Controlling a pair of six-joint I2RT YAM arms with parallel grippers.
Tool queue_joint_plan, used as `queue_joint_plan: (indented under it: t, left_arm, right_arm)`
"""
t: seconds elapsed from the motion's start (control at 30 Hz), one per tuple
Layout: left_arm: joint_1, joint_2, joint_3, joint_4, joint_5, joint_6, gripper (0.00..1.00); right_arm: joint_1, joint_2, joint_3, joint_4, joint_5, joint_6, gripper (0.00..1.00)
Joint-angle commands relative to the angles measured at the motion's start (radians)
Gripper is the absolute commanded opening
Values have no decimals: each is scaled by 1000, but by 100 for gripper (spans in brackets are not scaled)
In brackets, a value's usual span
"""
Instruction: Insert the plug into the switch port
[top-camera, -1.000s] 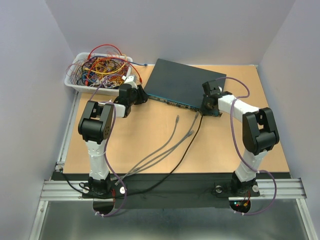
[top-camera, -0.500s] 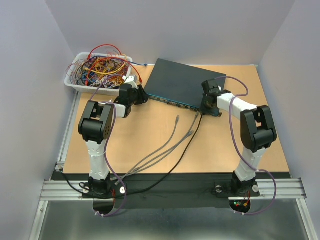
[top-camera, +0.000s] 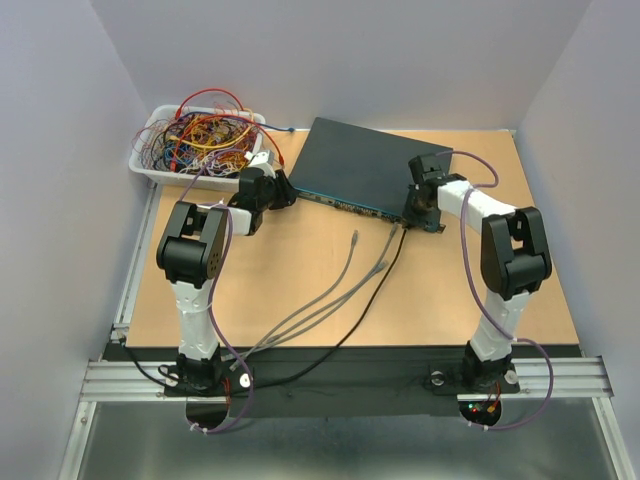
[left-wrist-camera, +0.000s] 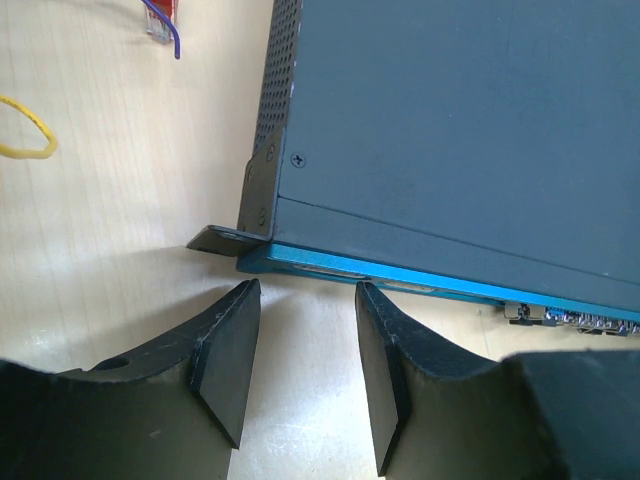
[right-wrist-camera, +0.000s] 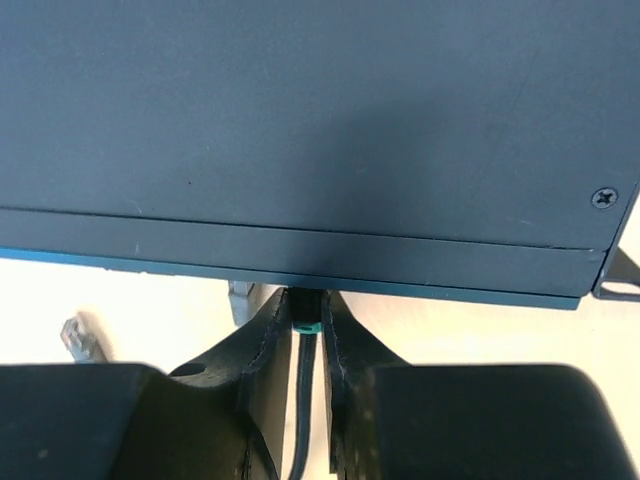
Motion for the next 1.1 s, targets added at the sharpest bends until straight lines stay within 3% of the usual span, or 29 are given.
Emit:
queue_joint_plan:
  t: [0.0, 0.33, 0.47, 0.5, 0.57, 0.67, 1.07]
  left_arm:
    - [-5, -11, 25, 29, -10, 14, 53]
    - [-5, -11, 27, 24, -8, 16, 53]
    - [-5, -11, 25, 24, -7, 16, 53]
    - [-5, -11, 27, 24, -8, 16, 53]
    - [-5, -11, 27, 24, -7, 16, 53]
    - [-4, -10, 28, 24, -7, 17, 53]
    - [-5, -10, 27, 22, -8, 16, 53]
  right_arm:
    - [-88, 27, 110, 157, 190, -35, 0]
    - [-101, 44, 159, 171, 155, -41, 1]
    - [-99, 4, 91, 189, 111, -49, 21]
    - [-99, -8, 76, 197, 102, -51, 34]
    - [-99, -45, 30, 203, 82, -58, 47]
    - [-94, -97, -33, 220, 60, -66, 53]
    - [-38, -194, -217, 260, 34, -57, 52]
